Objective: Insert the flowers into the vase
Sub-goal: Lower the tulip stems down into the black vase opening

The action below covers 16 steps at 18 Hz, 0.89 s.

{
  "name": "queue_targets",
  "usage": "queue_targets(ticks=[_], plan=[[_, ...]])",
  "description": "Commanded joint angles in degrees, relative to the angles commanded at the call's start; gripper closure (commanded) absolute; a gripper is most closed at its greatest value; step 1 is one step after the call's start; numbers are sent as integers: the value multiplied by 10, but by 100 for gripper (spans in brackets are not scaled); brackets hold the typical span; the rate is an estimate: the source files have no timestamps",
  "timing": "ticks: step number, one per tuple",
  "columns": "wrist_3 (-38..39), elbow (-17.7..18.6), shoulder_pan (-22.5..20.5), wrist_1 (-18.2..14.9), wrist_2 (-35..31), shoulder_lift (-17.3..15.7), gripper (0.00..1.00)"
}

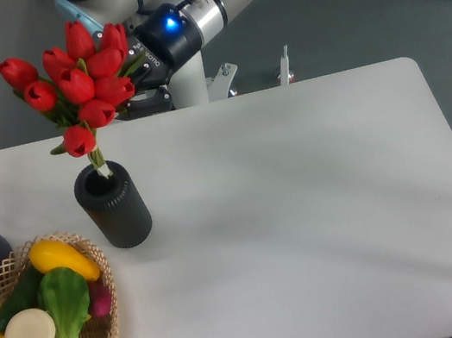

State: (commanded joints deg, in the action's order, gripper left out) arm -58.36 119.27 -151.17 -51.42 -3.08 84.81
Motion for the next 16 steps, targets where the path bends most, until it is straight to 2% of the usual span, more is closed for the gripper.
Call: queue_targets(ticks=[11, 16], plan=[[-26, 4, 28, 0, -1, 27, 95], [-63, 30, 27, 3, -2, 29, 95]])
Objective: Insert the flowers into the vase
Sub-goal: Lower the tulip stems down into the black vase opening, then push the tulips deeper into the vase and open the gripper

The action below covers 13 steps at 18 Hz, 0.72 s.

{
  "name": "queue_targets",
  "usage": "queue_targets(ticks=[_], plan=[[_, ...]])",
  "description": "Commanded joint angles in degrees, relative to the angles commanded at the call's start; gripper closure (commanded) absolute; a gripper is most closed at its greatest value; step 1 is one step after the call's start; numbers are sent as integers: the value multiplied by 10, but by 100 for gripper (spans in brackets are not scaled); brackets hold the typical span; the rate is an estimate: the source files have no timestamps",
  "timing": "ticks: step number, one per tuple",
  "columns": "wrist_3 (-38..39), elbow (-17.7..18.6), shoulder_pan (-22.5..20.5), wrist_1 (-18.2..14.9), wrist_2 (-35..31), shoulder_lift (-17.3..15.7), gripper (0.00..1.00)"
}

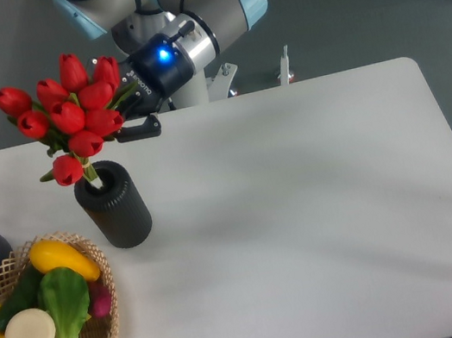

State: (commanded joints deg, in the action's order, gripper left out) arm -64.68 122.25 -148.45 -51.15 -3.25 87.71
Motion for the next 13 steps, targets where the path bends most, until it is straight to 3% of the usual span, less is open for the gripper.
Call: queue_targets(ticks=[13], plan=[[-84, 43, -11, 0, -53, 20, 91]])
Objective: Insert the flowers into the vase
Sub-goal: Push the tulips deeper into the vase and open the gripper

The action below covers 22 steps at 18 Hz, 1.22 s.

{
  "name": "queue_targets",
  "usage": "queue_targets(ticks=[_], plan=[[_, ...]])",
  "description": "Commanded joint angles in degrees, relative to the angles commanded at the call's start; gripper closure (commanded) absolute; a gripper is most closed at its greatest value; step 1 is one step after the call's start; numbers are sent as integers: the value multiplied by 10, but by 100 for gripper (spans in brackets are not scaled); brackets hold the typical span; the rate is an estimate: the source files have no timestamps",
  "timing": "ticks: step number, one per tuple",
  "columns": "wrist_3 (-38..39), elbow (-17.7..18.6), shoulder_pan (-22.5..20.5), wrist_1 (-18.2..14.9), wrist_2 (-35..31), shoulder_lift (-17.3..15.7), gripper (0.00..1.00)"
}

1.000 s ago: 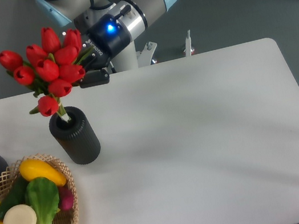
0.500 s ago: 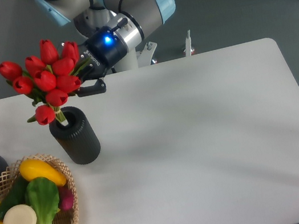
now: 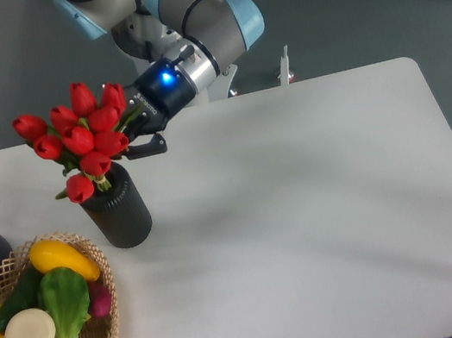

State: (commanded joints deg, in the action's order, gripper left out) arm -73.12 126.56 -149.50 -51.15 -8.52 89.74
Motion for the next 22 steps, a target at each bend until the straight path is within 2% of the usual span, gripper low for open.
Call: queue_targets(ticks=[7, 11, 12, 15, 20, 22], plan=[[-34, 16, -2, -1, -5, 7, 88], [-50, 24, -2, -1, -5, 8, 84], [-49, 24, -2, -1, -5, 8, 75], [-49, 25, -2, -1, -5, 8, 63], [-50, 26, -2, -1, -5, 8, 50], [-50, 27, -2, -1, -5, 8, 49]])
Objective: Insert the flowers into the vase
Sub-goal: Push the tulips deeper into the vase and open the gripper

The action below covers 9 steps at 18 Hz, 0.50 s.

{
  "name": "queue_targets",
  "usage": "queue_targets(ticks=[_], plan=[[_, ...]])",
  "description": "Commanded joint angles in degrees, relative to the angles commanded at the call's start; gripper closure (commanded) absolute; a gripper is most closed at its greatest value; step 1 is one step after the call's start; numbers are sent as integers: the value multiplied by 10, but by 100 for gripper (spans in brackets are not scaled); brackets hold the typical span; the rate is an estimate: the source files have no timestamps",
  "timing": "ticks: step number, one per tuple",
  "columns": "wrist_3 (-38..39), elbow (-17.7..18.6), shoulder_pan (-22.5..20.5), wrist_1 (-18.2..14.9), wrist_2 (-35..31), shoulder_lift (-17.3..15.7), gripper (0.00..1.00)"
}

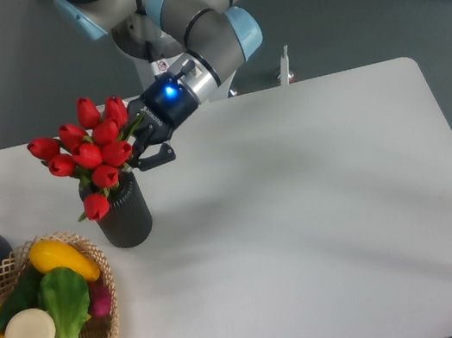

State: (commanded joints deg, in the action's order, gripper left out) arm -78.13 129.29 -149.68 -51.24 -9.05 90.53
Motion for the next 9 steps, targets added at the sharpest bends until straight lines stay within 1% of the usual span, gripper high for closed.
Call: queue_targets(ticks=[3, 6, 7, 8, 9], plan=[[0, 0, 0, 0, -1, 0, 46], [1, 0, 0, 0, -45, -2, 38], [0, 1, -1, 0, -46, -2, 29], [1, 1, -1, 0, -46, -3, 9], [2, 2, -1, 0, -47, -3, 0]])
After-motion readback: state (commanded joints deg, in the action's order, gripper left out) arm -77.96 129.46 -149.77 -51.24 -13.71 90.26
